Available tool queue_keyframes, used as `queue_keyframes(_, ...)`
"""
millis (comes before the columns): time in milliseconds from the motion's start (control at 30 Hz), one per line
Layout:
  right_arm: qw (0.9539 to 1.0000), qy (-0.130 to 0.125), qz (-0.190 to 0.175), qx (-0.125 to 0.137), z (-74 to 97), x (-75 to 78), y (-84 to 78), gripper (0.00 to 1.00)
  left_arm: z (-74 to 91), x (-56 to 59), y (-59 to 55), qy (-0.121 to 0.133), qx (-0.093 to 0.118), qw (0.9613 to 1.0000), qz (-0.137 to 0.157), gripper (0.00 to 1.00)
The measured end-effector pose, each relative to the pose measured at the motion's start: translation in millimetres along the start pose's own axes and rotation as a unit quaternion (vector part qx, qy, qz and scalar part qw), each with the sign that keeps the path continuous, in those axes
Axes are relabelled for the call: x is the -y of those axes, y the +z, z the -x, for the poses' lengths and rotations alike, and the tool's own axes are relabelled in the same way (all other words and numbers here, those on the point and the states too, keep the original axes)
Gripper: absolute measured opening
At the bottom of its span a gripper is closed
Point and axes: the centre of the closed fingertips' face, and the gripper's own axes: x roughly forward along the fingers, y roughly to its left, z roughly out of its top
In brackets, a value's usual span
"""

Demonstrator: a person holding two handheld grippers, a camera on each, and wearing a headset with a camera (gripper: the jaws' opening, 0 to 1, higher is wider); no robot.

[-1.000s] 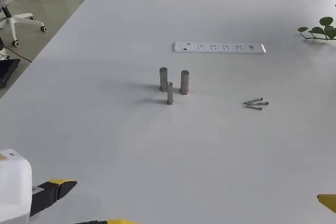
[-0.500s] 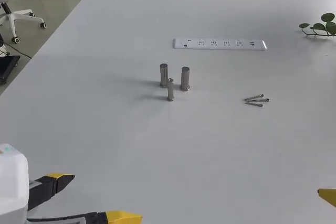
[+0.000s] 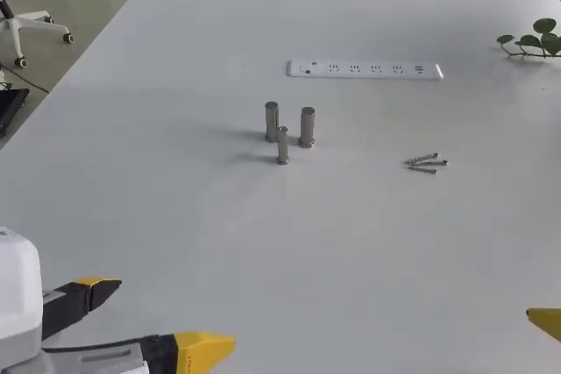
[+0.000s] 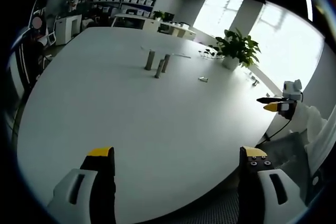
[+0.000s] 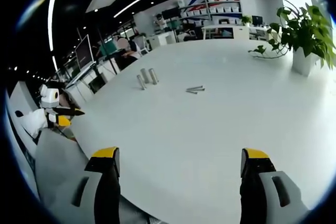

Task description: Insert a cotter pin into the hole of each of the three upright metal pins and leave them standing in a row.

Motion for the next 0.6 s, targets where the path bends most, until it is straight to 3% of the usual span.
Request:
queue_keyframes(233,1.0,0.001,0.007,0.005,1.3,-2.2,4.2,0.94,-1.2,2.9,3.2,-0.006,0.01,0.9999,0.003,0.98)
queue_keyframes(433,0.9999,-0.001,0.006,0.009,2.3,-3.0,7.0,0.93,-2.5,4.4,0.9,-0.011,0.001,0.9999,-0.002,0.98)
queue_keyframes(600,1.0,-0.001,0.006,0.005,2.8,-3.7,6.1,0.93,-4.7,5.8,7.9,-0.019,0.019,0.9996,0.005,0.98)
